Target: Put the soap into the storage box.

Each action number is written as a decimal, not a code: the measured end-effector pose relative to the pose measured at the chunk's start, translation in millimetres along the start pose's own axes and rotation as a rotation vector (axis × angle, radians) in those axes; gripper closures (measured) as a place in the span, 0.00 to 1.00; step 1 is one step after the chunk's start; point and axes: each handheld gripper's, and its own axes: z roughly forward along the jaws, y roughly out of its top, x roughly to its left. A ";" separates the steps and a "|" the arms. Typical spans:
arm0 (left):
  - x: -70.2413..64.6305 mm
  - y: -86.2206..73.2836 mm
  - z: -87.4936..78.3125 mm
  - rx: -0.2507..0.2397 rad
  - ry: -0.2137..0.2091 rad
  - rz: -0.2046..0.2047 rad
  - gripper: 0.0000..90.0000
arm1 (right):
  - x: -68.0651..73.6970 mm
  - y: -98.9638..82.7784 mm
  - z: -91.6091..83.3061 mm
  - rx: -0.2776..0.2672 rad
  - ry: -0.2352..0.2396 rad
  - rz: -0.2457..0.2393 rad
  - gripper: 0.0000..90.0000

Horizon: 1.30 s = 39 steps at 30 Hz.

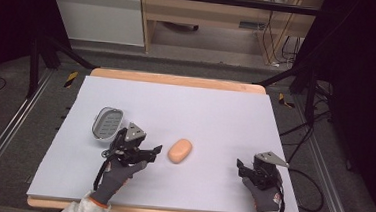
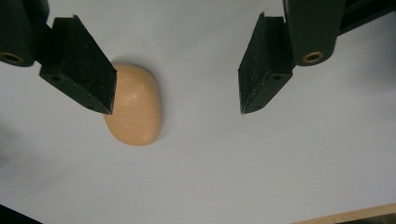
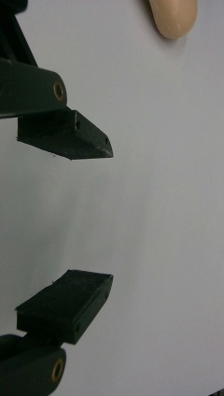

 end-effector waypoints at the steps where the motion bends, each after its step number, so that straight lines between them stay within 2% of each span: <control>1: 0.0 0.0 0.0 0.000 0.000 0.000 0.30 | 0.0 0.0 0.0 0.000 0.000 0.000 0.37; 17: -15.3 14.0 22.3 0.005 -0.020 0.008 0.30 | 0.3 0.4 -0.1 0.001 0.008 0.003 0.38; 39: -32.5 25.8 51.5 0.063 -0.034 0.045 0.28 | 0.3 0.7 0.1 0.004 0.007 0.000 0.38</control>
